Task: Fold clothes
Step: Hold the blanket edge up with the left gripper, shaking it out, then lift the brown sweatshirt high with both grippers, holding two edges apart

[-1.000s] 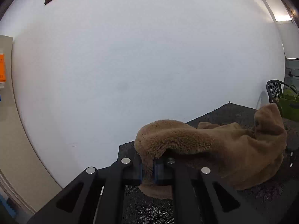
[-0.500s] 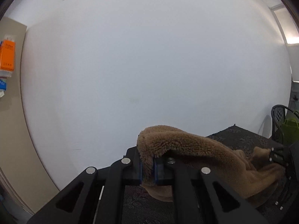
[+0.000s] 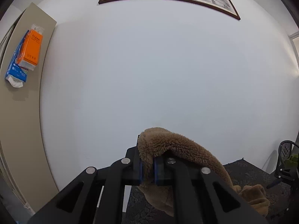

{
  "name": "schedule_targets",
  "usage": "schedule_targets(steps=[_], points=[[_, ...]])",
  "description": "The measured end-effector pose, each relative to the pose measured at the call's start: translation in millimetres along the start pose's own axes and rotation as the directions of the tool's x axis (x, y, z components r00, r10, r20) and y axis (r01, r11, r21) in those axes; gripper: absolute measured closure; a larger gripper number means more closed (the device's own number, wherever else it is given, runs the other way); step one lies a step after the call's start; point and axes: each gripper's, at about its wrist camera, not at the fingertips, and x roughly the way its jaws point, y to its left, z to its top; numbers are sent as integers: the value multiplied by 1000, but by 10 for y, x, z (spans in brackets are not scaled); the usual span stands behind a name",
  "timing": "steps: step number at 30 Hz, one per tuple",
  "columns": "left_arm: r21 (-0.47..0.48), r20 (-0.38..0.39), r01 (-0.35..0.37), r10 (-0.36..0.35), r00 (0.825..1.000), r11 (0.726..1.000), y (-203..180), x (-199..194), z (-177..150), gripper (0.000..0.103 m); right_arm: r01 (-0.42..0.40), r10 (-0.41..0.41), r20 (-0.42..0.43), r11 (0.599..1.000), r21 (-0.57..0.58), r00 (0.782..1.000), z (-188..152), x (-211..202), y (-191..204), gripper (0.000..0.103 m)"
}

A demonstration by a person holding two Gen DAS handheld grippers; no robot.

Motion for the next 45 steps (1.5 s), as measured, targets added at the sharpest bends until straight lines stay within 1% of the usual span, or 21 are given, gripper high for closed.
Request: schedule_targets(steps=[3, 5, 8, 12, 14, 16, 17, 18, 19, 20, 21, 23, 25, 27, 28, 29, 31, 34, 37, 42, 45], points=[[38, 20, 7, -8, 1000, 999, -49, -57, 117, 94, 19, -19, 30, 999, 31, 999, 3, 65, -231, 0], [66, 25, 8, -10, 1000, 998, -98, -81, 168, 94, 50, -50, 3, 999, 14, 999, 22, 205, -391, 0], [99, 25, 11, -13, 1000, 995, -167, -105, 193, 93, 16, -13, -42, 998, 64, 999, 29, 440, -711, 0], [104, 7, 18, -19, 1000, 994, -191, -70, 114, 93, -120, 135, -80, 978, 171, 988, 87, 761, -1021, 0], [86, -9, 20, -20, 1000, 996, -155, -25, 62, 93, -219, 247, -103, 949, 226, 964, 101, 950, -1077, 0], [70, -21, 16, -15, 1000, 997, -113, 17, 11, 93, -277, 315, -122, 926, 255, 941, 21, 1089, -1018, 0], [64, -27, 11, -9, 1000, 998, -88, 32, -18, 93, -302, 345, -128, 915, 268, 930, -17, 1150, -980, 2], [59, -32, 4, -2, 999, 998, -60, 44, -45, 93, -309, 354, -126, 909, 279, 927, -52, 1173, -927, 14], [53, -38, -4, 6, 999, 999, -32, 57, -71, 93, -297, 342, -114, 907, 299, 933, -90, 1161, -889, 38], [48, -44, -11, 13, 999, 999, -3, 69, -98, 93, -279, 326, -102, 905, 321, 940, -125, 1142, -862, 53], [32, -44, -16, 18, 999, 999, -43, 114, -138, 93, -246, 294, -86, 901, 356, 952, -156, 1091, -875, 76], [-1, -45, -27, 27, 999, 1000, -132, 208, -220, 93, -179, 211, -30, 892, 415, 977, -196, 867, -935, 77], [-24, -29, -20, 19, 999, 1000, -341, 353, -288, 93, -88, 87, 22, 899, 429, 996, -186, 481, -1030, 78], [-38, -12, -9, 8, 1000, 999, -525, 460, -330, 93, 15, -57, 82, 897, 442, 995, -117, 132, -1067, 78], [-35, -3, -1, 1, 1000, 999, -603, 470, -323, 93, 73, -137, 112, 890, 451, 984, -70, -52, -1086, 78], [-31, 6, 6, -5, 1000, 999, -682, 479, -316, 93, 130, -218, 144, 877, 462, 965, -26, -255, -1105, 78], [-22, 26, 20, -19, 999, 1000, -799, 416, -271, 93, 266, -398, 210, 842, 469, 893, 44, -730, -1073, 78], [-26, 66, 49, -47, 997, 998, -971, 285, -186, 93, 440, -606, 307, 768, 465, 734, 146, -1337, -977, 78], [-26, 148, 63, -59, 987, 998, -885, -169, 79, 93, 530, -706, 376, 703, 475, 600, 187, -1895, -764, 79], [-23, 285, 86, -76, 955, 996, -731, -940, 529, 93, 662, -798, 456, 591, 461, 396, 256, -2393, -306, 79], [-19, 365, 100, -86, 927, 995, -639, -1402, 799, 93, 730, -823, 514, 503, 463, 242, 264, -2823, 9, 79]])
